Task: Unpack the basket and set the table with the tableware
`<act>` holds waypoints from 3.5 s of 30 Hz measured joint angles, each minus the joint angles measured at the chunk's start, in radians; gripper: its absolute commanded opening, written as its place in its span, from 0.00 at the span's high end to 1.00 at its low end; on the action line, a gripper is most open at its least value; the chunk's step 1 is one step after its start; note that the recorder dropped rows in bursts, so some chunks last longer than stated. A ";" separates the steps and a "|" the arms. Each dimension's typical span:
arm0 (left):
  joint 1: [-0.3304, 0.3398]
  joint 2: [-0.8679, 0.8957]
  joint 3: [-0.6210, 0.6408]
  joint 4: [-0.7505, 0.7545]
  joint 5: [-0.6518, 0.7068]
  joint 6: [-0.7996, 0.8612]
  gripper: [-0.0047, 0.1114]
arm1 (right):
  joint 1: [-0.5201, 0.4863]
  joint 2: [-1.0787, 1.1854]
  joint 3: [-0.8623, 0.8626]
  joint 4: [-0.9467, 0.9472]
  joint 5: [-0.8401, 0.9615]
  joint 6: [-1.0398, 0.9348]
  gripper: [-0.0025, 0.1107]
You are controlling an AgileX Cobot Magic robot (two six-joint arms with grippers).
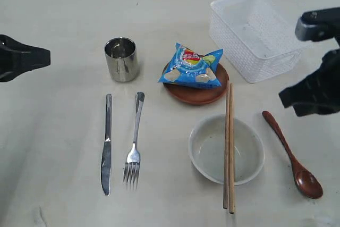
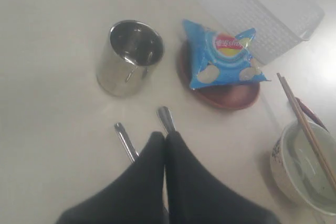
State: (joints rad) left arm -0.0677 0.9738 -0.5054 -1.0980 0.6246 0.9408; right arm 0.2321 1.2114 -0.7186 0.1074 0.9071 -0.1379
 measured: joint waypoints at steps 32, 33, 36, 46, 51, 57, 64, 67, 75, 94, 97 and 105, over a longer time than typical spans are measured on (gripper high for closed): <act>0.000 0.000 0.000 0.021 0.036 -0.002 0.96 | 0.174 0.291 0.092 -0.058 -0.259 -0.064 0.98; 0.000 0.000 0.000 0.021 0.036 -0.002 0.96 | 0.177 0.291 0.092 -0.045 -0.261 -0.074 0.98; 0.000 0.000 0.000 0.021 0.036 -0.002 0.96 | 0.178 0.291 0.092 -0.015 -0.261 -0.099 0.98; 0.000 0.000 0.000 0.021 0.036 -0.002 0.96 | 0.179 0.291 0.092 0.046 -0.261 -0.172 0.98; 0.000 0.000 0.000 0.021 0.036 -0.002 0.96 | 0.179 0.291 0.092 0.084 -0.261 -0.207 0.98; 0.000 0.000 0.000 0.021 0.036 -0.002 0.96 | 0.179 0.291 0.092 0.118 -0.261 -0.240 0.98; 0.000 0.000 0.000 0.021 0.036 -0.002 0.96 | 0.179 0.291 0.092 0.172 -0.261 -0.279 0.98; 0.000 0.000 0.000 0.021 0.036 -0.002 0.96 | 0.179 0.291 0.092 0.190 -0.261 -0.292 0.98; 0.000 0.000 0.000 0.021 0.036 -0.002 0.96 | 0.179 0.291 0.092 0.197 -0.264 -0.313 0.98; 0.000 0.000 0.000 0.021 0.047 -0.002 0.96 | 0.179 0.291 0.092 0.299 -0.293 -0.459 0.98; 0.000 0.000 0.000 0.021 0.047 -0.002 0.96 | 0.179 0.291 0.092 0.303 -0.300 -0.471 0.98; 0.000 0.000 0.000 0.021 0.047 -0.002 0.96 | 0.179 0.291 0.092 0.305 -0.319 -0.486 0.98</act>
State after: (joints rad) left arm -0.0677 0.9738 -0.5054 -1.0772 0.6720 0.9389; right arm 0.4111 1.5027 -0.6261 0.4126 0.5879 -0.6244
